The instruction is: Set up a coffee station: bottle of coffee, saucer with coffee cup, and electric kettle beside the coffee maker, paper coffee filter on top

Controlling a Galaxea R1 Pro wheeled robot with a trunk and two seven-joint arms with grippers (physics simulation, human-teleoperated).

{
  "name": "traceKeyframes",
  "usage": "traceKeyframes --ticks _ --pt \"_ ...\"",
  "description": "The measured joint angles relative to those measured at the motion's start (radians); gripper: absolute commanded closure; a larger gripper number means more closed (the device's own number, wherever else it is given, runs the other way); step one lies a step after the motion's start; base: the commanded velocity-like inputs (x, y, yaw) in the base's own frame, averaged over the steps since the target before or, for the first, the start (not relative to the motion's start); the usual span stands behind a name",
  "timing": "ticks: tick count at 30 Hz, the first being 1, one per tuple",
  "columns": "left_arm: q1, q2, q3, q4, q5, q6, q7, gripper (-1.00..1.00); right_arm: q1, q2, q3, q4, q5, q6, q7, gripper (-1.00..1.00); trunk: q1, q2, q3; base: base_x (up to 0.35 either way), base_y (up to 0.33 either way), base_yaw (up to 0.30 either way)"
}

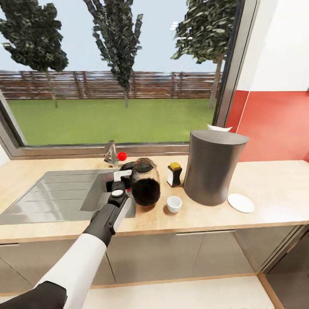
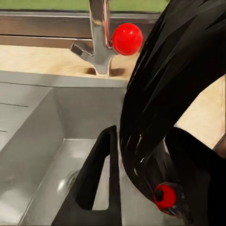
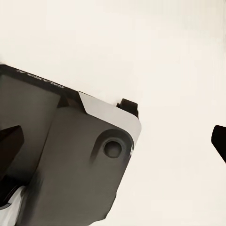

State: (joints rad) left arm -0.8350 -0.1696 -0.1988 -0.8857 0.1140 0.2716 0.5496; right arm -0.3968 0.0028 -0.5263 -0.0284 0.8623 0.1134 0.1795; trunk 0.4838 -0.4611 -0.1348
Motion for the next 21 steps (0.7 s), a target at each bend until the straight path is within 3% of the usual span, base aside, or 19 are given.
traceKeyframes --ticks 9,21 --pt "0.000 0.000 0.000 0.000 0.000 0.000 0.000 1.00 0.000 0.000 0.000 0.000 0.000 0.000 -0.001 -1.00 0.000 0.000 0.000 0.200 0.000 -0.044" --pt "0.000 0.000 -0.001 0.001 0.000 -0.001 0.000 1.00 0.000 0.000 0.000 0.000 0.000 0.000 0.000 -1.00 0.000 0.000 0.000 0.017 0.000 -0.034"
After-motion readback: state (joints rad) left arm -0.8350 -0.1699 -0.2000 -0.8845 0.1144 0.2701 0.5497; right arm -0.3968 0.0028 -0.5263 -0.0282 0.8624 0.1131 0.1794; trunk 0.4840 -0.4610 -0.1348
